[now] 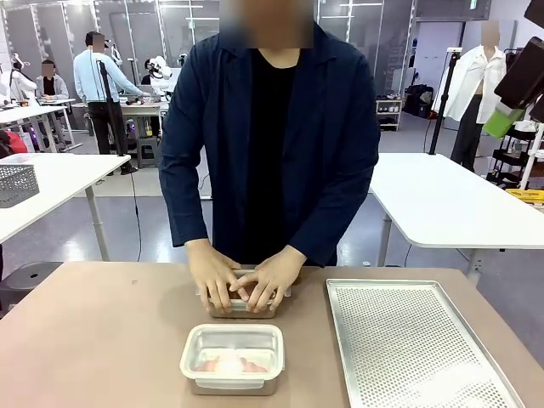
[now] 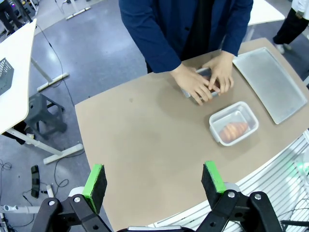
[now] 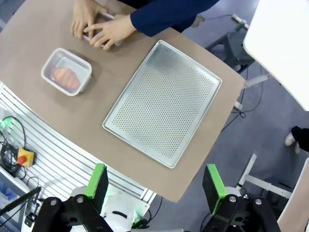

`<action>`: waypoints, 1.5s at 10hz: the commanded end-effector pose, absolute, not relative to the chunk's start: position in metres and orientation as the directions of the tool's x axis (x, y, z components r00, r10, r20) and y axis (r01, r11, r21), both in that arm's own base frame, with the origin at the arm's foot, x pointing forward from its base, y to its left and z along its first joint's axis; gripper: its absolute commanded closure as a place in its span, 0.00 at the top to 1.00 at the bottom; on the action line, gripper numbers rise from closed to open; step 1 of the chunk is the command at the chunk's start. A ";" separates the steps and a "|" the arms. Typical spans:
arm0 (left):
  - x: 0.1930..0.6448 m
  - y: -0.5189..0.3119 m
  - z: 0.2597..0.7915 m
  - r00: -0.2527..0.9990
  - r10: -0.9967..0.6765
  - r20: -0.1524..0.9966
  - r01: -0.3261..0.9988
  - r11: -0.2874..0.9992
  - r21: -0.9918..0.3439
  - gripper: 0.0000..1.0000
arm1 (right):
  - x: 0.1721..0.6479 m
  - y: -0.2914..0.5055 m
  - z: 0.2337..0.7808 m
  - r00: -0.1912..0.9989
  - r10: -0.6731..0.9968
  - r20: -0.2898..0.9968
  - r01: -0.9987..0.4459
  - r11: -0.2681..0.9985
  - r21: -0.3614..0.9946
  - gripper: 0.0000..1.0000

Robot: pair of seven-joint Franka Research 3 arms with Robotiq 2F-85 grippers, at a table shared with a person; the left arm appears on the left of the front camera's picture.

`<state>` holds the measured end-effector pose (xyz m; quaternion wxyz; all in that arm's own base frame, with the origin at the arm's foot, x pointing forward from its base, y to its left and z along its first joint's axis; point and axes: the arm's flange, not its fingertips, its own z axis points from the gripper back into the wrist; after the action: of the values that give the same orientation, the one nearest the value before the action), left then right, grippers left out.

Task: Place the bread into the airtight container.
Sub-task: Pick up a Butter Roll and place it into an empty Airtight Container.

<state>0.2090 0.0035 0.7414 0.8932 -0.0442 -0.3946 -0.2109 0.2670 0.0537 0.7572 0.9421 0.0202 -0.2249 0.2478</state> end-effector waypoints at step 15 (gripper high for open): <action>0.210 0.003 0.743 0.594 -0.351 0.724 0.422 0.902 0.091 1.00 | 0.269 0.054 0.758 0.775 0.454 0.439 -0.470 0.879 -0.079 0.98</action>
<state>0.2090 0.0035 0.7414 0.8933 -0.0442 -0.3946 -0.2109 0.2671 0.0537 0.7572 0.9421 0.0201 -0.2249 0.2478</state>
